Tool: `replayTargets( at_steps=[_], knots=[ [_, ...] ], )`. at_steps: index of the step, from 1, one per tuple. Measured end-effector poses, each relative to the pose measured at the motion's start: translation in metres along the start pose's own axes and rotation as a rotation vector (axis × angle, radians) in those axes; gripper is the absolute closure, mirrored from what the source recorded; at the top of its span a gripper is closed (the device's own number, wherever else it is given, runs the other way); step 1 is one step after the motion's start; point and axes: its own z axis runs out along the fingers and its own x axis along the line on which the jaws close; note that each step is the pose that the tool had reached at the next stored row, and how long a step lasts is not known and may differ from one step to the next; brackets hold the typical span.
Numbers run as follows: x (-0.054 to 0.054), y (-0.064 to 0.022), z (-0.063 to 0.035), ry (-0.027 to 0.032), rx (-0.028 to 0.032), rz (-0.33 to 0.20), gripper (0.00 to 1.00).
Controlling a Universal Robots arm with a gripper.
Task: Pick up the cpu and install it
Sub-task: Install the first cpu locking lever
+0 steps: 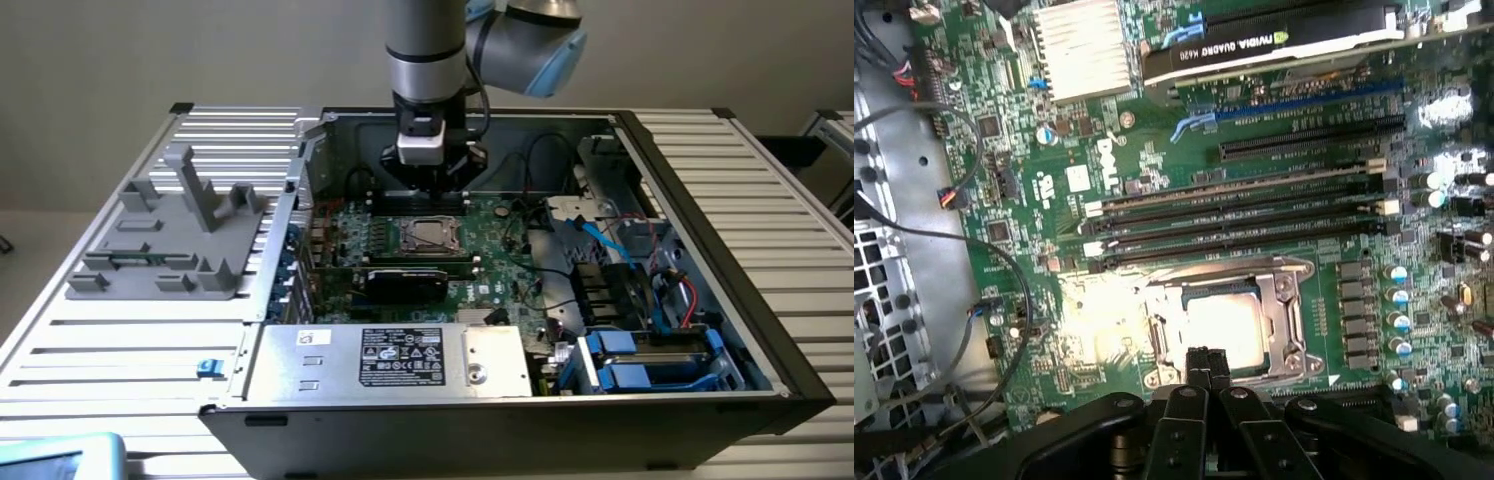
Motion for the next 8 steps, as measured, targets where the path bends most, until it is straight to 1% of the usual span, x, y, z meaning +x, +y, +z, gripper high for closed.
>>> replayTargets(
  at_steps=[2, 4, 5, 6, 7, 8],
  knots=[
    [-0.0001, 0.0, -0.0002, 0.0014, -0.0282, -0.003, 0.89],
    [-0.0002, 0.0, -0.0007, 0.0032, -0.0536, -0.005, 0.89],
    [-0.0001, -0.0001, -0.0014, 0.0042, -0.0635, -0.006, 0.89],
    [0.0, -0.0001, -0.0026, 0.005, -0.0713, -0.007, 0.89],
    [0.0001, -0.0002, -0.0045, 0.0058, -0.077, -0.007, 0.89],
    [0.0003, -0.0004, -0.0069, 0.0066, -0.0816, -0.008, 0.89]
  ],
)
